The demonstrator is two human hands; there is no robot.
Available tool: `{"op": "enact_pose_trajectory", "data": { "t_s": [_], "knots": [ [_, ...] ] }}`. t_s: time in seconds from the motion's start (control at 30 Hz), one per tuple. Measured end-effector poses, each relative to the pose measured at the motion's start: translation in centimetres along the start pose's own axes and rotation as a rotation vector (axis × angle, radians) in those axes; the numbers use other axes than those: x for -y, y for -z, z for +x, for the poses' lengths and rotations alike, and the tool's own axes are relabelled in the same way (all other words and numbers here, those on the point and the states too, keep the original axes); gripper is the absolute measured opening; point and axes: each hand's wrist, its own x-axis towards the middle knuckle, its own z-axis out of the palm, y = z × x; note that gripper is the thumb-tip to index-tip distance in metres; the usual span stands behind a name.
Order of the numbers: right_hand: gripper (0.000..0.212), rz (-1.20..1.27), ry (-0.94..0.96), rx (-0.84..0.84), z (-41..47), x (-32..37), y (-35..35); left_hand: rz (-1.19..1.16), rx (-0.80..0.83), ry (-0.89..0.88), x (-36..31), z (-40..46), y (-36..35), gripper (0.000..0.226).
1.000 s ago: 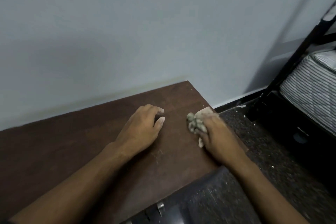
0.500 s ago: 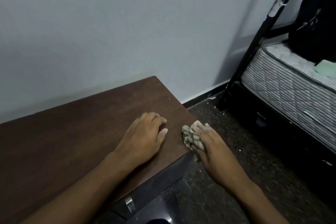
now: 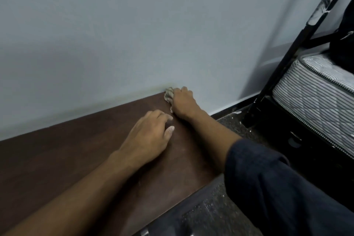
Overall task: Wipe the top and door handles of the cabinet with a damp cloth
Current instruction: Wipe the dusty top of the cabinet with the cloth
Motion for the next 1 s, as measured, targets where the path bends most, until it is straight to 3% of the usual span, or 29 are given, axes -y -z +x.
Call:
{"op": "enact_pose_trajectory", "data": {
  "t_s": [0.13, 0.27, 0.47, 0.7, 0.87, 1.0],
  "knots": [
    [0.046, -0.005, 0.000, -0.021, 3.3, 0.8, -0.7, -0.027, 0.004, 0.030, 0.6, 0.4, -0.1, 0.036],
    [0.046, 0.018, 0.061, -0.038, 1.2, -1.0, -0.9, -0.071, -0.006, 0.049, 0.4, 0.3, -0.4, 0.035],
    [0.051, -0.008, 0.143, -0.100, -10.8, -5.9, -0.1, -0.122, -0.010, 0.035, -0.5, 0.0, -0.4, 0.036],
    [0.052, -0.003, -0.045, -0.167, -24.5, -9.4, -0.4, -0.146, -0.013, 0.070, -2.9, -3.5, -0.3, 0.038],
    [0.042, 0.024, -0.038, -0.199, -23.4, -8.2, 0.2, -0.122, -0.023, 0.056, -5.4, -7.6, 0.7, 0.036],
    [0.029, 0.056, 0.135, -0.277, -24.3, -3.7, -0.8, -0.092, -0.092, 0.105, -5.7, -12.2, 1.9, 0.031]
  ]
}}
